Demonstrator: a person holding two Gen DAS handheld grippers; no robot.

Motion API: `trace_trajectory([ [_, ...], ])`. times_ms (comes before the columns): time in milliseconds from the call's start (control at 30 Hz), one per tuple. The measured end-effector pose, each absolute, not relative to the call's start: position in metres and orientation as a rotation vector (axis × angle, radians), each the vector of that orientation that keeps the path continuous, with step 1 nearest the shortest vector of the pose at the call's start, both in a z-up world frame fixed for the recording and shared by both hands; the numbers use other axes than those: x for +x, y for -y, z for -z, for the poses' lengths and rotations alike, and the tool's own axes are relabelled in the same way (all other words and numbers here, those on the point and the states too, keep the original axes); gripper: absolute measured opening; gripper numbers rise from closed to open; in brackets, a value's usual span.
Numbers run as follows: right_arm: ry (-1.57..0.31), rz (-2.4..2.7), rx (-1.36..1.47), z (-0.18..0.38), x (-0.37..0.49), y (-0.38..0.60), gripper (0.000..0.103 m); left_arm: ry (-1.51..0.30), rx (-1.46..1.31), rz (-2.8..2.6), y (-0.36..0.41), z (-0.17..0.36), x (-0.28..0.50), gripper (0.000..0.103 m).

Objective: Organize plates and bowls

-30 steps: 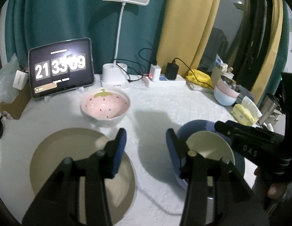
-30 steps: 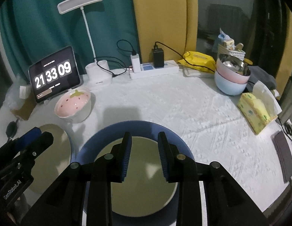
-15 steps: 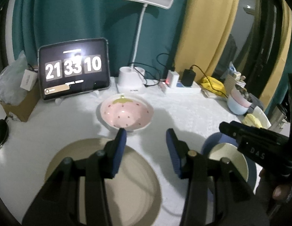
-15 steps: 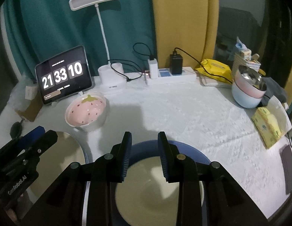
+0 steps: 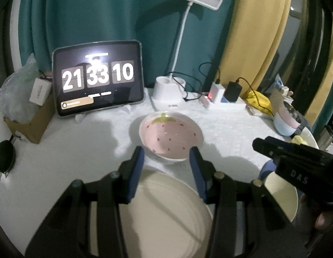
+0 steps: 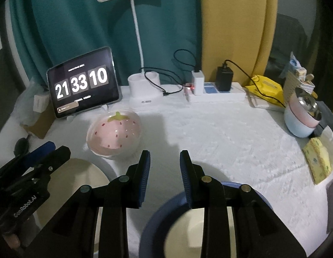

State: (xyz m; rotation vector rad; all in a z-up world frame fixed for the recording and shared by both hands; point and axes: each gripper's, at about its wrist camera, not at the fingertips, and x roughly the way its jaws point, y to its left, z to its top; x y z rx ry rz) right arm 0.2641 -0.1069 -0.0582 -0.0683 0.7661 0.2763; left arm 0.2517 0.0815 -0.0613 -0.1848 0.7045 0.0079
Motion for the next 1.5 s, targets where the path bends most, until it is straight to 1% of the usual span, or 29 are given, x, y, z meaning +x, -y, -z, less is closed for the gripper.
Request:
trace_trajectory([
  [467,-0.813,-0.294,-0.098,0.062,0.295,0.074,0.031,-0.753,-0.206,-0.032,-0.104,0.069,0.282,0.045],
  [567,-0.837,-0.299,-0.08,0.065,0.306,0.069,0.033,-0.769,-0.214,-0.038,-0.108,0.072,0.291,0.045],
  [633,-0.853,-0.3,-0.067,0.069,0.312,0.065,0.038,-0.781,-0.217,-0.041,-0.111,0.075,0.297,0.045],
  [733,-0.883,-0.305,-0.041,0.076,0.322,0.06,0.04,-0.805,-0.23,-0.043,-0.114,0.081,0.305,0.045],
  [967,-0.985,-0.264,0.057,0.096,0.347,0.058,0.041,-0.888,-0.283,-0.036,-0.12,0.101,0.325,0.045],
  [1333,-1.094,-0.223,0.131,0.128,0.367,0.053,0.041,-0.998,-0.321,-0.022,-0.12,0.128,0.347,0.045],
  [1500,-1.115,-0.235,0.164,0.135,0.372,0.05,0.041,-0.998,-0.298,-0.012,-0.116,0.13,0.35,0.045],
])
